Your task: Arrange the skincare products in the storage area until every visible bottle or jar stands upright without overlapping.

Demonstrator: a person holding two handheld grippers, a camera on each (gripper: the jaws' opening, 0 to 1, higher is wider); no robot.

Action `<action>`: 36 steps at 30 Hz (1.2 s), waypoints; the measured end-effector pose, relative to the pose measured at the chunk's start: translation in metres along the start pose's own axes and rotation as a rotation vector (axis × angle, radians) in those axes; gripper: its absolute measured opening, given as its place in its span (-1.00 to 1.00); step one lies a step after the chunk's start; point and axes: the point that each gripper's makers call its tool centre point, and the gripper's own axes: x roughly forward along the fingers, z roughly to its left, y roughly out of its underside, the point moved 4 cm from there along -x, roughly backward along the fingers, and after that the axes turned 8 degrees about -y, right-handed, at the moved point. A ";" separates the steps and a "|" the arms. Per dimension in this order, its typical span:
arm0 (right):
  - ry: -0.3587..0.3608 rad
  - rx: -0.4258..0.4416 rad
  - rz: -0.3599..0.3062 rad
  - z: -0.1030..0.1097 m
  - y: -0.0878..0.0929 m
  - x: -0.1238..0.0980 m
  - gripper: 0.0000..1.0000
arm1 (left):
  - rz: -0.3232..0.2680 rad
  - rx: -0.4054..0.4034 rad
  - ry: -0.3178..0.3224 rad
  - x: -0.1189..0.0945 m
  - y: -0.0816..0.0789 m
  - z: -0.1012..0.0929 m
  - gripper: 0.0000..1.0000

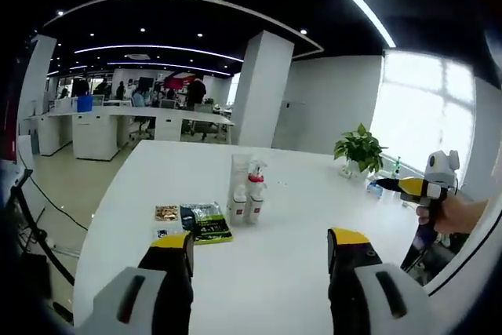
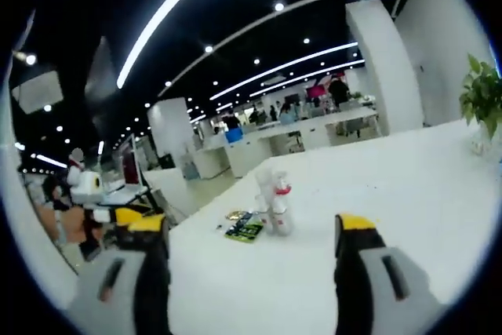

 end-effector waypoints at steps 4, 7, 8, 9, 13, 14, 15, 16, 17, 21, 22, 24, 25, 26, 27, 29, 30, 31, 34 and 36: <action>0.015 -0.021 0.025 -0.003 0.003 -0.003 0.84 | -0.029 0.019 -0.014 -0.005 -0.005 0.002 0.53; 0.018 -0.033 0.023 -0.002 0.003 -0.005 0.89 | -0.050 0.026 -0.026 -0.009 -0.007 0.004 0.58; 0.017 -0.035 0.020 -0.002 0.003 -0.005 0.89 | -0.054 0.026 -0.030 -0.010 -0.005 0.007 0.58; 0.018 -0.036 0.016 -0.001 0.003 -0.005 0.90 | -0.054 0.025 -0.033 -0.010 -0.004 0.008 0.59; 0.018 -0.032 0.023 0.002 0.009 -0.002 0.93 | -0.038 0.021 -0.056 -0.012 0.005 0.014 0.61; 0.017 -0.032 0.026 0.002 0.011 -0.002 0.93 | -0.039 0.020 -0.062 -0.012 0.008 0.015 0.62; 0.016 -0.032 0.029 0.003 0.012 -0.002 0.93 | -0.041 0.015 -0.064 -0.012 0.011 0.015 0.64; 0.013 -0.029 0.032 0.005 0.015 -0.002 0.95 | -0.039 0.005 -0.070 -0.012 0.014 0.014 0.66; 0.013 -0.027 0.032 0.005 0.015 -0.003 0.96 | -0.037 0.004 -0.071 -0.012 0.015 0.014 0.67; 0.023 -0.017 0.051 0.009 0.024 -0.005 0.98 | -0.042 -0.007 -0.079 -0.014 0.023 0.010 0.67; 0.023 -0.015 0.055 0.009 0.025 -0.006 0.98 | -0.050 -0.009 -0.082 -0.015 0.023 0.010 0.68; 0.020 -0.007 0.068 0.011 0.029 -0.006 0.98 | -0.064 -0.017 -0.089 -0.017 0.024 0.010 0.71; 0.018 -0.006 0.073 0.012 0.030 -0.005 0.98 | -0.072 -0.020 -0.100 -0.019 0.025 0.011 0.73; 0.017 -0.007 0.077 0.013 0.030 -0.005 0.98 | -0.080 -0.023 -0.108 -0.020 0.024 0.012 0.74; 0.012 -0.010 0.082 0.013 0.031 -0.004 0.98 | -0.086 -0.026 -0.114 -0.021 0.025 0.013 0.75; 0.004 -0.011 0.084 0.015 0.032 -0.001 0.98 | -0.092 -0.034 -0.130 -0.023 0.025 0.015 0.75; 0.000 -0.008 0.086 0.015 0.032 0.000 0.98 | -0.094 -0.039 -0.145 -0.025 0.026 0.018 0.76; -0.005 -0.003 0.092 0.016 0.034 0.003 0.98 | -0.103 -0.043 -0.158 -0.027 0.026 0.020 0.76; -0.015 0.002 0.100 0.019 0.035 0.007 0.98 | -0.112 -0.044 -0.172 -0.032 0.025 0.024 0.77; -0.036 0.008 0.104 0.024 0.035 0.012 0.98 | -0.120 -0.038 -0.192 -0.036 0.025 0.029 0.79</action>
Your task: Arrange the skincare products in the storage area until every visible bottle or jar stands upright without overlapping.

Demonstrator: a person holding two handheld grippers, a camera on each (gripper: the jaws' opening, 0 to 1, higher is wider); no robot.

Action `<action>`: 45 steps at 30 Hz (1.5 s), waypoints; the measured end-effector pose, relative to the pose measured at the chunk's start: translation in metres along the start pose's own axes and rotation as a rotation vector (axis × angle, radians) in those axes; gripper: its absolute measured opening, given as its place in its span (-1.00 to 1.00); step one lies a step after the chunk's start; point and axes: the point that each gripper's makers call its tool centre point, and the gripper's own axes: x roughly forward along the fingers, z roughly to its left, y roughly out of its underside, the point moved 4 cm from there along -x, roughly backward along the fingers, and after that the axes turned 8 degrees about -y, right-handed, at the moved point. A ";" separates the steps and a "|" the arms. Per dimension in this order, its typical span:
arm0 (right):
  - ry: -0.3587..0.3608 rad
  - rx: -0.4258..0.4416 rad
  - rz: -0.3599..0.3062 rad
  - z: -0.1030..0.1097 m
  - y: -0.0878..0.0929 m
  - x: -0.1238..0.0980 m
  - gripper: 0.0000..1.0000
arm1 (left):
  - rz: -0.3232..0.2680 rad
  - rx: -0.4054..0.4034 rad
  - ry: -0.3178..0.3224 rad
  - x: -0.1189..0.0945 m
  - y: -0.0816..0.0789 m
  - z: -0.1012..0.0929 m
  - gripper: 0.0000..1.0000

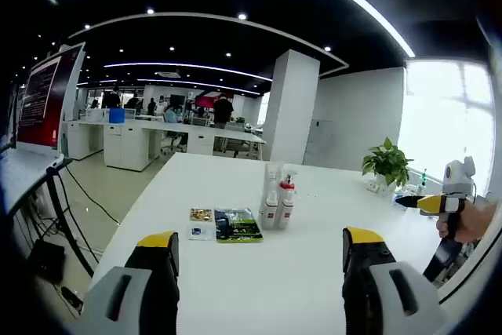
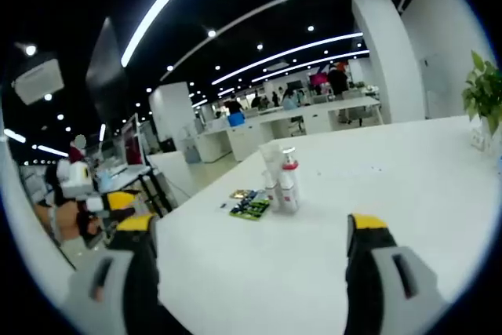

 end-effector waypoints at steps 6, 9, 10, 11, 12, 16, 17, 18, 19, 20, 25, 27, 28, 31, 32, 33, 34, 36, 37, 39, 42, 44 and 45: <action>-0.059 -0.011 0.035 0.012 0.001 0.016 0.98 | -0.036 -0.027 -0.056 -0.014 -0.007 0.013 0.80; -0.095 -0.005 0.056 0.019 0.002 0.027 0.98 | -0.055 -0.045 -0.088 -0.024 -0.006 0.016 0.80; -0.104 -0.003 0.060 0.020 0.002 0.030 0.98 | -0.059 -0.053 -0.095 -0.026 -0.005 0.017 0.80; -0.112 -0.004 0.062 0.022 0.001 0.033 0.98 | -0.061 -0.061 -0.103 -0.029 -0.003 0.018 0.80; -0.122 -0.006 0.069 0.025 0.000 0.038 0.98 | -0.062 -0.068 -0.109 -0.032 -0.001 0.018 0.80; -0.150 -0.013 0.071 0.033 -0.003 0.047 0.98 | -0.051 -0.082 -0.145 -0.044 0.012 0.020 0.79; -0.155 -0.015 0.075 0.035 -0.003 0.049 0.98 | -0.051 -0.092 -0.155 -0.048 0.015 0.021 0.79; -0.159 -0.016 0.076 0.036 -0.003 0.050 0.98 | -0.054 -0.103 -0.163 -0.050 0.016 0.022 0.79; -0.164 -0.018 0.083 0.038 -0.001 0.052 0.98 | -0.061 -0.129 -0.169 -0.053 0.018 0.023 0.79; -0.167 -0.018 0.091 0.039 0.000 0.053 0.98 | -0.060 -0.136 -0.175 -0.054 0.019 0.024 0.80; -0.175 -0.019 0.098 0.045 -0.003 0.054 0.98 | -0.054 -0.137 -0.200 -0.058 0.022 0.029 0.79; -0.179 -0.024 0.096 0.046 -0.004 0.054 0.98 | -0.056 -0.147 -0.206 -0.058 0.021 0.031 0.79; -0.179 -0.026 0.100 0.045 -0.003 0.054 0.98 | -0.059 -0.148 -0.207 -0.057 0.021 0.032 0.79; -0.175 -0.022 0.106 0.044 -0.001 0.051 0.98 | -0.065 -0.147 -0.207 -0.057 0.020 0.033 0.79; -0.174 -0.021 0.106 0.044 0.000 0.051 0.98 | -0.067 -0.146 -0.207 -0.057 0.019 0.032 0.79; -0.172 -0.017 0.106 0.044 0.000 0.049 0.98 | -0.069 -0.146 -0.205 -0.058 0.019 0.031 0.79; -0.172 -0.017 0.106 0.044 0.001 0.047 0.98 | -0.070 -0.148 -0.204 -0.058 0.019 0.030 0.79; -0.168 -0.023 0.105 0.044 0.001 0.044 0.98 | -0.078 -0.160 -0.205 -0.059 0.020 0.029 0.78; -0.162 -0.022 0.103 0.043 0.001 0.042 0.98 | -0.077 -0.165 -0.205 -0.058 0.021 0.026 0.79; -0.146 -0.023 0.100 0.041 0.002 0.040 0.98 | -0.075 -0.163 -0.202 -0.057 0.022 0.021 0.79; -0.147 -0.036 0.109 0.039 0.003 0.041 0.98 | -0.083 -0.154 -0.196 -0.057 0.020 0.015 0.79; -0.153 -0.037 0.112 0.040 0.004 0.043 0.98 | -0.088 -0.153 -0.194 -0.057 0.020 0.015 0.79; -0.156 -0.033 0.119 0.039 0.006 0.043 0.98 | -0.085 -0.150 -0.190 -0.056 0.022 0.013 0.79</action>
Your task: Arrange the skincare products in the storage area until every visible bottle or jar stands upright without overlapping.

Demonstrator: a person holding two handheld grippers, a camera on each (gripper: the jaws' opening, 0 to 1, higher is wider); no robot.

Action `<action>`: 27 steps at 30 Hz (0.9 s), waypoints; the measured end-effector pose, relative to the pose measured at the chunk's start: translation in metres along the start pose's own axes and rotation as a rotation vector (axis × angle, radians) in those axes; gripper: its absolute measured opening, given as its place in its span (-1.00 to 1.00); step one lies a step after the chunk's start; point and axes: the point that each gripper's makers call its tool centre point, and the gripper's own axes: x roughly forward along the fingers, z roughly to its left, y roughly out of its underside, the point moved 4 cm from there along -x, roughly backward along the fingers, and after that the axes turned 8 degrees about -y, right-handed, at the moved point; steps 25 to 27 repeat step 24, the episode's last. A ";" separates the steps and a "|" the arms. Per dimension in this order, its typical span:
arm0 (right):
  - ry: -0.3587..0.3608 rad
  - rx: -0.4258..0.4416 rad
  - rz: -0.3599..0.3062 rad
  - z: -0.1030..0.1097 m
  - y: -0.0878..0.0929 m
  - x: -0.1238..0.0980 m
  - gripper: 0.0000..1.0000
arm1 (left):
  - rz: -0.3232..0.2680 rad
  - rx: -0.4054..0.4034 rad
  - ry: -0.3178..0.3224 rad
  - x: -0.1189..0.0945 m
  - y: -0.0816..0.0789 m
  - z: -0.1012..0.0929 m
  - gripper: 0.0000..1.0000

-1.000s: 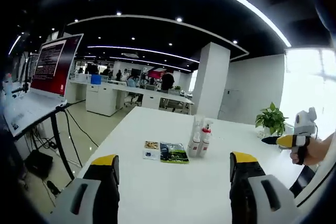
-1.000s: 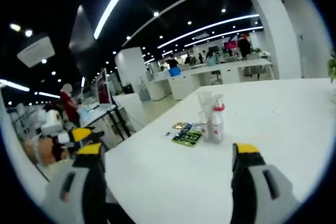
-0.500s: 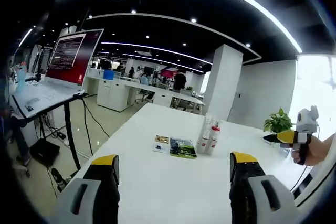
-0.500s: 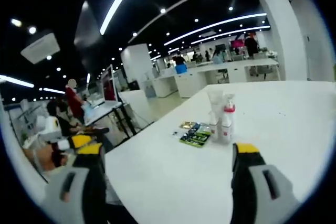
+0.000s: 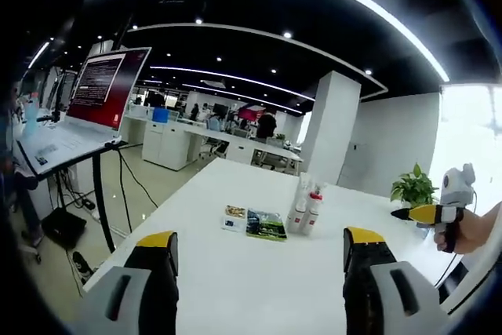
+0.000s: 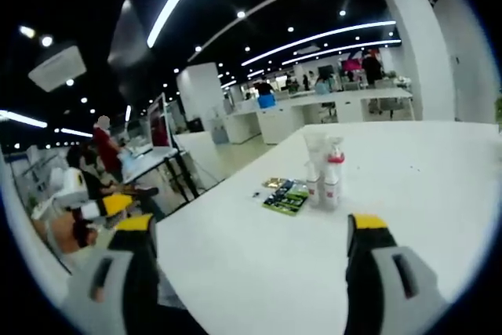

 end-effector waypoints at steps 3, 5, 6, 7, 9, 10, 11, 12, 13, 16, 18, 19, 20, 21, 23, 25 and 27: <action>0.004 0.008 0.005 0.000 0.003 -0.005 0.98 | 0.025 0.010 0.003 0.002 0.006 -0.001 0.80; 0.012 0.008 0.002 -0.002 0.003 -0.008 0.98 | 0.021 0.005 0.005 0.003 0.006 -0.002 0.81; 0.020 0.010 -0.001 -0.003 0.004 -0.009 0.98 | 0.021 0.005 0.007 0.005 0.006 -0.003 0.81; 0.037 0.024 -0.005 -0.006 0.006 -0.010 0.98 | 0.033 0.009 0.018 0.008 0.007 -0.004 0.81; 0.047 0.040 -0.011 -0.007 0.007 -0.011 0.98 | 0.046 0.026 0.030 0.012 0.008 -0.006 0.81; 0.054 0.047 -0.015 -0.008 0.008 -0.012 0.98 | 0.051 0.035 0.035 0.014 0.006 -0.006 0.81; 0.055 0.048 -0.019 -0.008 0.008 -0.012 0.98 | 0.052 0.037 0.036 0.015 0.006 -0.006 0.81; 0.056 0.049 -0.023 -0.007 0.008 -0.012 0.98 | 0.047 0.044 0.045 0.017 0.001 -0.007 0.82; 0.059 0.048 -0.028 -0.007 0.008 -0.012 0.98 | 0.041 0.047 0.049 0.018 -0.002 -0.008 0.82; 0.070 0.050 -0.042 -0.009 0.008 -0.013 0.98 | 0.037 0.072 0.060 0.023 -0.008 -0.007 0.83; 0.079 0.056 -0.048 -0.010 0.008 -0.014 0.98 | 0.038 0.077 0.061 0.025 -0.010 -0.005 0.84; 0.086 0.061 -0.053 -0.011 0.008 -0.015 0.98 | 0.035 0.080 0.062 0.025 -0.012 -0.004 0.84; 0.090 0.063 -0.058 -0.012 0.007 -0.017 0.98 | 0.034 0.080 0.061 0.026 -0.013 -0.003 0.84; 0.092 0.063 -0.059 -0.012 0.007 -0.017 0.98 | 0.032 0.080 0.060 0.026 -0.013 -0.002 0.84; 0.100 0.062 -0.063 -0.014 0.007 -0.020 0.98 | 0.030 0.084 0.060 0.027 -0.015 -0.002 0.85; 0.106 0.064 -0.064 -0.016 0.007 -0.022 0.98 | 0.030 0.091 0.061 0.029 -0.016 -0.003 0.85; 0.106 0.064 -0.064 -0.016 0.007 -0.022 0.98 | 0.030 0.091 0.061 0.029 -0.016 -0.003 0.85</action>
